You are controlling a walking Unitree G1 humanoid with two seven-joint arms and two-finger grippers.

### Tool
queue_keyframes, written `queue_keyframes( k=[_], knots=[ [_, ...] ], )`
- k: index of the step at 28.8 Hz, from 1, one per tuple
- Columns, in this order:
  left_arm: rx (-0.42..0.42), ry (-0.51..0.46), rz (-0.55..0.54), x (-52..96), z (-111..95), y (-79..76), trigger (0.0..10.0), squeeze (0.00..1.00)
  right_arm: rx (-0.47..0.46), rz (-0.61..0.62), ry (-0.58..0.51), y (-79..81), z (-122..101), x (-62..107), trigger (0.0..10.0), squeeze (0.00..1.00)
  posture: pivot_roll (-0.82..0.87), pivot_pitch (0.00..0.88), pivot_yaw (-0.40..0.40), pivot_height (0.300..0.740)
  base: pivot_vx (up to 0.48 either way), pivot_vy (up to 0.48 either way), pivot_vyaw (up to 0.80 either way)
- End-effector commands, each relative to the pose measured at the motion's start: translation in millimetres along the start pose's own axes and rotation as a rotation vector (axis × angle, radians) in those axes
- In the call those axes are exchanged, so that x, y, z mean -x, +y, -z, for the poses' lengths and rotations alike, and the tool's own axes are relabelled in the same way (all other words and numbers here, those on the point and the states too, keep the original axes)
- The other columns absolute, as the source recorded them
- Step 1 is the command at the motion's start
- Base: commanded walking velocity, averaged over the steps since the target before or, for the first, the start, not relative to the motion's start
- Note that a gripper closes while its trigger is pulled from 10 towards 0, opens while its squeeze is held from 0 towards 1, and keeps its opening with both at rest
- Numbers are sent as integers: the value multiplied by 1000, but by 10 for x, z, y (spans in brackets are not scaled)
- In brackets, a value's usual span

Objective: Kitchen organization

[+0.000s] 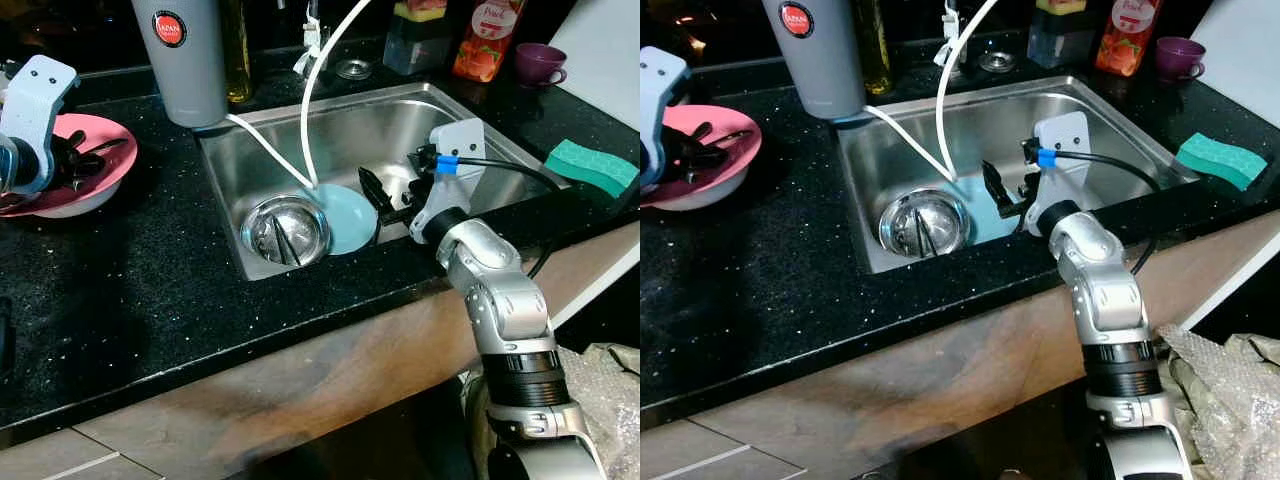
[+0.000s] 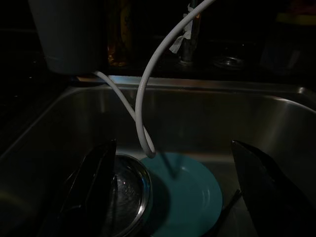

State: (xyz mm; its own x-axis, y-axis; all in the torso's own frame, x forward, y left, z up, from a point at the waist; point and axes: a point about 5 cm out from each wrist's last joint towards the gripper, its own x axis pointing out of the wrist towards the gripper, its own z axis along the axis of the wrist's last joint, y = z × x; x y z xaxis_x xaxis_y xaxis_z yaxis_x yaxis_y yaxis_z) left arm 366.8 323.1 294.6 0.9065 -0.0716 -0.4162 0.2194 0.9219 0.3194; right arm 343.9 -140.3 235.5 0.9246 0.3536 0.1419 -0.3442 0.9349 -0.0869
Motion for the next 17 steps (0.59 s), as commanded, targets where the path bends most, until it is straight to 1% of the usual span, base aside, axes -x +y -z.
queue_keyframes(
  k=[1,3,8,12,15,16,17],
  knots=[
    [-4,23,-27,47,36,78,0,0,9,-5,0,-10,1,-16,10000,0,21,73,-49,740,0,0,0],
    [-7,15,-32,54,23,88,0,0,9,-6,0,-10,0,-18,10000,0,22,73,-50,740,0,0,0],
    [-17,-54,-75,93,-108,134,0,0,10,-5,-1,-14,-2,-29,10000,0,22,71,-49,740,0,0,0],
    [-17,-84,-85,110,-174,144,0,0,9,-3,-2,-20,-4,-29,10000,0,22,71,-48,740,0,0,0],
    [-25,-139,-97,145,-315,149,0,0,11,1,-3,-36,-8,-30,10000,0,20,71,-47,740,0,0,0],
    [-25,-139,-97,145,-315,149,0,0,11,1,-3,-36,-8,-30,10000,0,20,71,-47,740,0,0,0],
    [-28,-159,-96,156,-369,142,0,0,11,3,-3,-42,-8,-30,10000,0,20,72,-46,740,0,0,0]
  ],
)
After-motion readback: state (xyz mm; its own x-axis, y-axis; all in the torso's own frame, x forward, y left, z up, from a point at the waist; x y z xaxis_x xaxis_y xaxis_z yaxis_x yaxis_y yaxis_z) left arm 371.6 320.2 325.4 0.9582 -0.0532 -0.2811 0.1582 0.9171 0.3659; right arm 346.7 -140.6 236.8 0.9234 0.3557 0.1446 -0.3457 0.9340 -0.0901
